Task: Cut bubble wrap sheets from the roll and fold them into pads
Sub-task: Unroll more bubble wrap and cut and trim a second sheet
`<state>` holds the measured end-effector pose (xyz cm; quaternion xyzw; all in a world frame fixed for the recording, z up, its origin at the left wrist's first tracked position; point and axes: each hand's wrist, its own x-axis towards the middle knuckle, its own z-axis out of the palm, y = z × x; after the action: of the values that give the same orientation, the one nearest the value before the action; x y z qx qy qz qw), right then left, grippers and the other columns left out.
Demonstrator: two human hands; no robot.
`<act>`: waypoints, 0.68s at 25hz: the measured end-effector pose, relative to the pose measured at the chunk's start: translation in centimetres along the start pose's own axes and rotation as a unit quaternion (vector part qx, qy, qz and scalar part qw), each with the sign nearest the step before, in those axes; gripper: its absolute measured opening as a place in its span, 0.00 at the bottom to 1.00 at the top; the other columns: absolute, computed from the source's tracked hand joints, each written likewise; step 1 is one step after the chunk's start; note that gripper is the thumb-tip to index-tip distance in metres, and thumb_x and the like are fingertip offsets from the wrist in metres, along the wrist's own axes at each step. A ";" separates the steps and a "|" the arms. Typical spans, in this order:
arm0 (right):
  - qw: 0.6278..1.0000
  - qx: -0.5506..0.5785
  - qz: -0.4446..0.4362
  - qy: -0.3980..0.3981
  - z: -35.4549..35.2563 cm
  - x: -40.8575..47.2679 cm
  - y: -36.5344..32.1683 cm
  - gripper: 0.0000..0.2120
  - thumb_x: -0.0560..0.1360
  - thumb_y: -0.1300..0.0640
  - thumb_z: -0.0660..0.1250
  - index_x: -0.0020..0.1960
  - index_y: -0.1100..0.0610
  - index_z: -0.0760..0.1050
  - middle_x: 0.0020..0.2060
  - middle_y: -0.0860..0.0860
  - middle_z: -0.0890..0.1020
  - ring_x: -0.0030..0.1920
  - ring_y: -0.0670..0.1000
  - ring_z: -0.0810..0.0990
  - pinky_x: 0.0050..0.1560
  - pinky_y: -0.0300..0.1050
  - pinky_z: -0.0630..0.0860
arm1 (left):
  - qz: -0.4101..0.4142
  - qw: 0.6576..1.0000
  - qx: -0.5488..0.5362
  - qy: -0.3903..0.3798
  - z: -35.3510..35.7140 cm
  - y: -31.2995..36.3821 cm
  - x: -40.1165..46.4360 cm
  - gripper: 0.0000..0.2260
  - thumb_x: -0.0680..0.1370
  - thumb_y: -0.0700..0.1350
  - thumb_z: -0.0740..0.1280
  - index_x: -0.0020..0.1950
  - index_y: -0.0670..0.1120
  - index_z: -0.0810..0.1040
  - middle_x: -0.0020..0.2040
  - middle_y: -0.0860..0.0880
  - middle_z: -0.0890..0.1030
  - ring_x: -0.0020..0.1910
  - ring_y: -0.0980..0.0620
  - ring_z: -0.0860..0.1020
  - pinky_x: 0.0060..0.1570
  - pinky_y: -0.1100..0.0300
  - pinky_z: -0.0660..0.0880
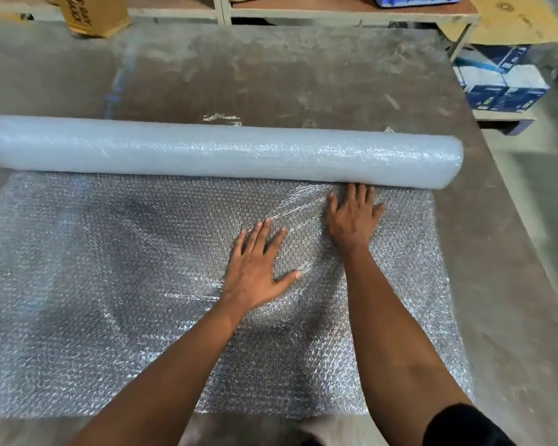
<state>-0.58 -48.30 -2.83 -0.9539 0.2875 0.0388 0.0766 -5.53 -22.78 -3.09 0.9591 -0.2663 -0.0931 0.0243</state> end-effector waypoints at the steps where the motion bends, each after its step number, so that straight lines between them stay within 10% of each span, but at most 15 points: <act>1: 1.000 -0.008 0.016 -0.008 -0.1 0.4 -0.1 0.38 0.84 0.31 0.38 0.86 0.53 0.52 0.86 0.58 0.54 0.85 0.62 0.49 0.83 0.69 0.47 | 0.000 1.000 -0.002 0.002 0.1 0.0 0.0 0.47 0.75 0.81 0.38 0.85 0.55 0.35 0.85 0.44 0.35 0.84 0.45 0.37 0.82 0.39 0.44; 11: 0.983 -0.040 -0.174 -0.034 0.3 -3.3 -12.4 0.35 0.86 0.36 0.44 0.84 0.56 0.56 0.81 0.67 0.61 0.81 0.71 0.60 0.79 0.71 0.57 | -0.026 0.981 -0.166 0.093 1.1 -0.8 -0.7 0.31 0.84 0.57 0.43 0.84 0.47 0.57 0.85 0.45 0.59 0.84 0.49 0.54 0.84 0.47 0.45; 17: 0.979 -0.043 -0.183 -0.082 0.5 -3.6 -18.8 0.35 0.86 0.36 0.49 0.83 0.60 0.57 0.80 0.72 0.59 0.80 0.75 0.58 0.75 0.79 0.59 | -0.142 0.849 -0.415 0.295 0.1 -1.3 -1.4 0.16 0.80 0.38 0.60 0.67 0.40 0.75 0.68 0.44 0.74 0.68 0.60 0.70 0.75 0.63 0.64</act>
<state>6.81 -30.77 -0.57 -0.9864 0.0989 0.1146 0.0647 -6.03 -20.97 -3.08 0.8694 -0.0441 0.0903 0.4838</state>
